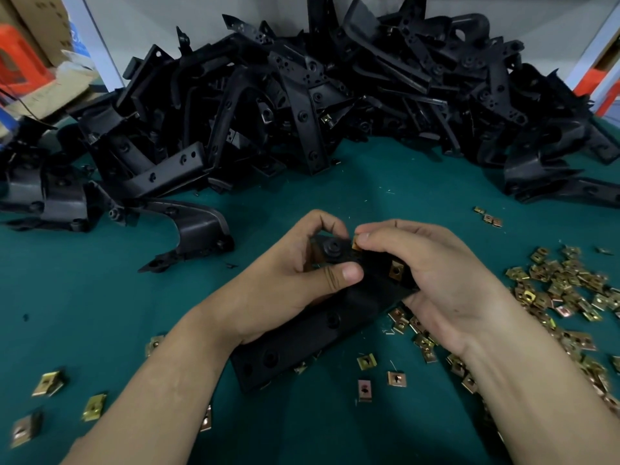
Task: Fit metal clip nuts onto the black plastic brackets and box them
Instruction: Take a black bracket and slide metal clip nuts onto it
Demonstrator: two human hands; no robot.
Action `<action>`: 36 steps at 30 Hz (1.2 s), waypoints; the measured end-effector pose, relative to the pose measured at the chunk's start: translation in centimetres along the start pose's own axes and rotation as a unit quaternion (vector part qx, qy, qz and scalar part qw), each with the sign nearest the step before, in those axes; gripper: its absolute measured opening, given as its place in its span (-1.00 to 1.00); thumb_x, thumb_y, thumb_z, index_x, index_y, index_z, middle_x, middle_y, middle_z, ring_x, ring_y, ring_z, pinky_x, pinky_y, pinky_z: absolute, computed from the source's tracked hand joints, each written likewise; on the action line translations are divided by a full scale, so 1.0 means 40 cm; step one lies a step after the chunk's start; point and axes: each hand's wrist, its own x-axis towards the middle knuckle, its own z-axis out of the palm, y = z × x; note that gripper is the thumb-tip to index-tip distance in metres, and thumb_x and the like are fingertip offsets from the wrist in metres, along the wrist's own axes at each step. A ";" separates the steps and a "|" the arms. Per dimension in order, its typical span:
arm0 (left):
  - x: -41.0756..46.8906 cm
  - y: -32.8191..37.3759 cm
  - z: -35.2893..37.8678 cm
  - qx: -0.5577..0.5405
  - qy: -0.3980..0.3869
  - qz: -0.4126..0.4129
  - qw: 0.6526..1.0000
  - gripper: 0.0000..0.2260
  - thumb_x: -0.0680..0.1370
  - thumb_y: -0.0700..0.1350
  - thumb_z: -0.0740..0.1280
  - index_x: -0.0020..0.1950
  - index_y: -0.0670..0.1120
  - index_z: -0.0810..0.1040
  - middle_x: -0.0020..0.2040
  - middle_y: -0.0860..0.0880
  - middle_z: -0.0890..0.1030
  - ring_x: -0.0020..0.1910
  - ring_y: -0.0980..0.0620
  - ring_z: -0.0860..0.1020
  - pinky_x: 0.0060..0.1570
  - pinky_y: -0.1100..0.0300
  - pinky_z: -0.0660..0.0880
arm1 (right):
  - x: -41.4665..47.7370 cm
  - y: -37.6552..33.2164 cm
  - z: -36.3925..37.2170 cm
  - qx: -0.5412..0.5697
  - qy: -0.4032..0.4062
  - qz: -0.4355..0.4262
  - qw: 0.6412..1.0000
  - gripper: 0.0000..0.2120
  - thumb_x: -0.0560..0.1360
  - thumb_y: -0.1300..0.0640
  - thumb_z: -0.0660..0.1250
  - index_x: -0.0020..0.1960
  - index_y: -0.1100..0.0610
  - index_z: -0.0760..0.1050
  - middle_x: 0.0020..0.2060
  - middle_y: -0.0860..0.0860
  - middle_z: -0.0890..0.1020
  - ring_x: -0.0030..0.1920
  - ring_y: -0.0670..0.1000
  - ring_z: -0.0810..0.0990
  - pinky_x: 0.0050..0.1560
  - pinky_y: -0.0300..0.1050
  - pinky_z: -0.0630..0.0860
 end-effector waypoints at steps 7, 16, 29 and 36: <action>0.001 -0.001 0.000 -0.019 0.004 0.000 1.000 -0.71 0.55 -0.15 0.40 0.23 -0.04 0.41 -0.07 -0.05 0.54 -0.13 0.01 0.48 -0.15 0.26 0.49 | 0.003 0.006 0.003 -0.019 0.002 -0.009 1.000 -0.79 0.43 0.07 0.41 -0.09 0.22 0.65 -0.25 0.10 0.63 -0.19 0.08 0.60 -0.03 0.08 0.50; 0.004 -0.006 0.000 0.007 0.007 0.024 1.000 -0.74 0.59 -0.16 0.36 0.24 -0.15 0.41 -0.24 0.18 0.50 -0.33 0.25 0.43 -0.32 0.46 0.38 | 0.001 0.013 0.009 -0.050 -0.025 -0.040 0.998 -0.87 0.43 0.07 0.42 -0.21 0.12 0.56 -0.32 0.10 0.55 -0.24 0.07 0.54 -0.10 0.07 0.42; 0.000 0.007 -0.008 -0.095 0.100 0.051 0.989 -0.84 0.59 -0.15 0.33 0.09 -0.20 0.44 -0.14 -0.06 0.56 -0.22 0.06 0.53 -0.16 0.23 0.53 | 0.022 0.015 -0.009 -0.004 0.001 -0.115 0.993 -0.84 0.44 0.10 0.47 0.00 0.11 0.68 -0.08 0.07 0.71 0.00 0.02 0.65 0.26 0.12 0.52; -0.013 0.012 -0.013 -0.088 0.112 0.063 0.988 -0.85 0.59 -0.15 0.35 0.09 -0.19 0.48 -0.14 -0.02 0.58 -0.21 0.10 0.55 -0.14 0.25 0.53 | 0.019 0.004 -0.024 -0.166 0.001 -0.226 0.960 -0.75 0.38 0.26 0.56 0.00 0.01 0.68 -0.10 -0.01 0.73 -0.06 0.00 0.71 0.04 -0.08 0.64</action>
